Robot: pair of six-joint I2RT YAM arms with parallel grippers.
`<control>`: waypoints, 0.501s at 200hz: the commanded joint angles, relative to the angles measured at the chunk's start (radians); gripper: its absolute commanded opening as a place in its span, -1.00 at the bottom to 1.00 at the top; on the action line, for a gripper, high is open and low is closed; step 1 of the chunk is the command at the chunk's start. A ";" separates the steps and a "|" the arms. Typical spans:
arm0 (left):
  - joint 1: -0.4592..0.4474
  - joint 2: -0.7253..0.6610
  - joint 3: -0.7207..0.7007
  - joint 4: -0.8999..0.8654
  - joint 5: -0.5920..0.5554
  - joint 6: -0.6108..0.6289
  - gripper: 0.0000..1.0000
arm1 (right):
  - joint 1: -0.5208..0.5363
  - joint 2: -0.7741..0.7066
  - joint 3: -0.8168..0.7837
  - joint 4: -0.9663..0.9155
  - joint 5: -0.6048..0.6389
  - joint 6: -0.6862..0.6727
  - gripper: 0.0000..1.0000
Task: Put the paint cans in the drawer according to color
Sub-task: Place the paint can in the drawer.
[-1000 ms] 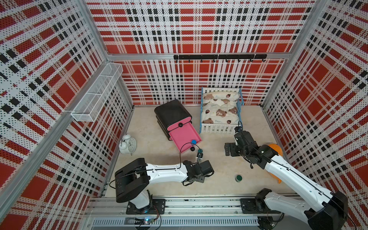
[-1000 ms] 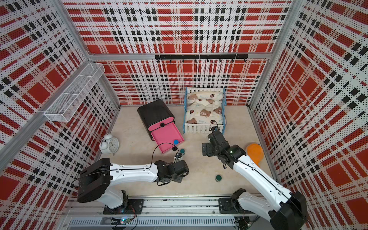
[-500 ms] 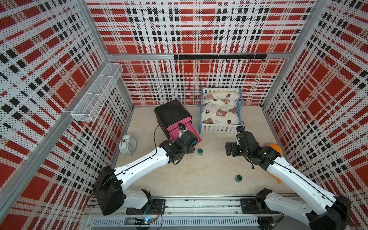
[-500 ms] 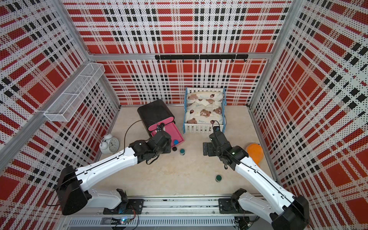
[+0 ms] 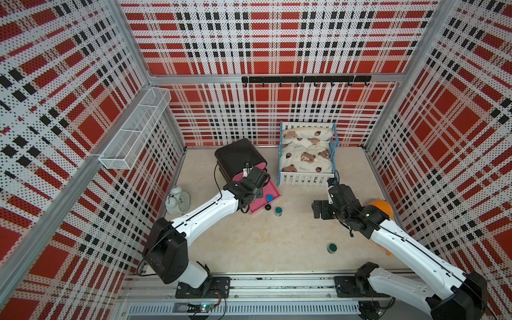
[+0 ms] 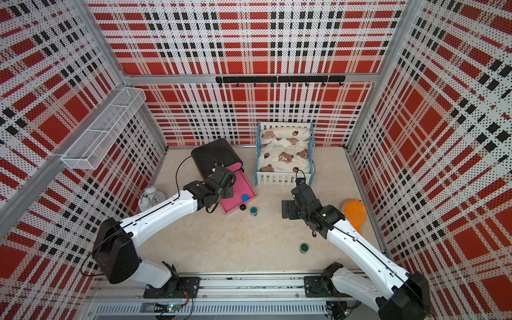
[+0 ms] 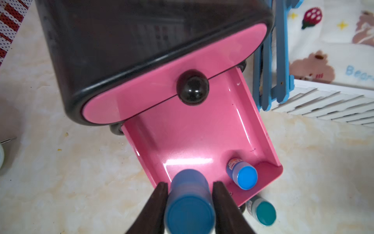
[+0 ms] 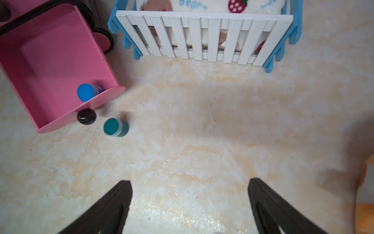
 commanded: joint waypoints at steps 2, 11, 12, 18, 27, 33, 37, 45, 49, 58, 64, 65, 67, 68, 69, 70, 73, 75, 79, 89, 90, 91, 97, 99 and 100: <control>0.005 0.047 0.005 0.063 -0.008 0.020 -0.40 | -0.007 -0.012 -0.028 0.071 -0.068 0.010 0.91; 0.005 0.063 0.001 0.077 -0.004 0.020 -0.40 | -0.007 -0.010 -0.038 0.086 -0.084 0.009 0.90; 0.005 0.065 0.001 0.078 -0.003 0.020 -0.40 | -0.007 -0.010 -0.038 0.088 -0.086 0.009 0.90; 0.005 0.075 -0.002 0.085 0.002 0.020 -0.40 | -0.007 -0.007 -0.042 0.099 -0.095 0.010 0.89; 0.003 0.090 -0.006 0.093 0.008 0.020 -0.40 | -0.007 -0.004 -0.051 0.113 -0.112 0.010 0.87; 0.002 0.100 -0.008 0.098 0.008 0.020 -0.40 | -0.007 -0.003 -0.055 0.123 -0.123 0.009 0.86; 0.001 0.105 -0.010 0.102 0.009 0.020 -0.40 | -0.007 -0.001 -0.057 0.129 -0.128 0.007 0.86; -0.001 0.118 -0.016 0.107 0.012 0.019 -0.40 | -0.007 0.001 -0.062 0.137 -0.140 0.007 0.85; -0.003 0.121 -0.018 0.111 0.012 0.017 -0.40 | -0.007 0.002 -0.063 0.142 -0.144 0.006 0.85; -0.007 0.134 -0.022 0.118 0.014 0.016 -0.40 | -0.007 0.006 -0.066 0.152 -0.157 0.003 0.84; -0.010 0.143 -0.024 0.122 0.015 0.016 -0.40 | -0.007 0.008 -0.067 0.157 -0.163 0.001 0.84; -0.010 0.144 -0.024 0.123 0.015 0.016 -0.40 | -0.007 0.009 -0.069 0.157 -0.165 0.002 0.84; -0.011 0.147 -0.024 0.124 0.015 0.016 -0.40 | -0.007 0.009 -0.069 0.159 -0.167 0.000 0.84; -0.012 0.149 -0.024 0.125 0.015 0.016 -0.40 | -0.007 0.010 -0.069 0.160 -0.168 0.000 0.84; -0.013 0.150 -0.024 0.125 0.015 0.016 -0.40 | -0.007 0.011 -0.070 0.160 -0.168 0.000 0.84; -0.013 0.151 -0.024 0.125 0.015 0.016 -0.40 | -0.007 0.012 -0.070 0.161 -0.170 -0.001 0.84; -0.015 0.156 -0.024 0.127 0.015 0.014 -0.40 | -0.007 0.012 -0.070 0.162 -0.172 0.000 0.83; -0.015 0.159 -0.025 0.126 0.015 0.013 -0.40 | -0.007 0.014 -0.072 0.164 -0.174 -0.002 0.83; -0.017 0.163 -0.027 0.128 0.016 0.013 -0.40 | -0.007 0.015 -0.071 0.166 -0.177 -0.002 0.83; -0.022 0.176 -0.029 0.132 0.018 0.011 -0.40 | -0.007 0.017 -0.073 0.170 -0.182 -0.004 0.83; -0.022 0.177 -0.029 0.133 0.018 0.009 -0.40 | -0.007 0.019 -0.073 0.171 -0.183 -0.004 0.83; -0.023 0.179 -0.030 0.134 0.018 0.009 -0.40 | -0.007 0.019 -0.072 0.171 -0.184 -0.004 0.83; -0.027 0.186 -0.032 0.136 0.018 0.008 -0.40 | -0.007 0.020 -0.073 0.173 -0.190 -0.005 0.82; -0.028 0.189 -0.033 0.137 0.019 0.008 -0.40 | -0.007 0.021 -0.073 0.175 -0.190 -0.005 0.82; -0.029 0.190 -0.034 0.138 0.019 0.007 -0.40 | -0.007 0.021 -0.073 0.176 -0.190 -0.005 0.82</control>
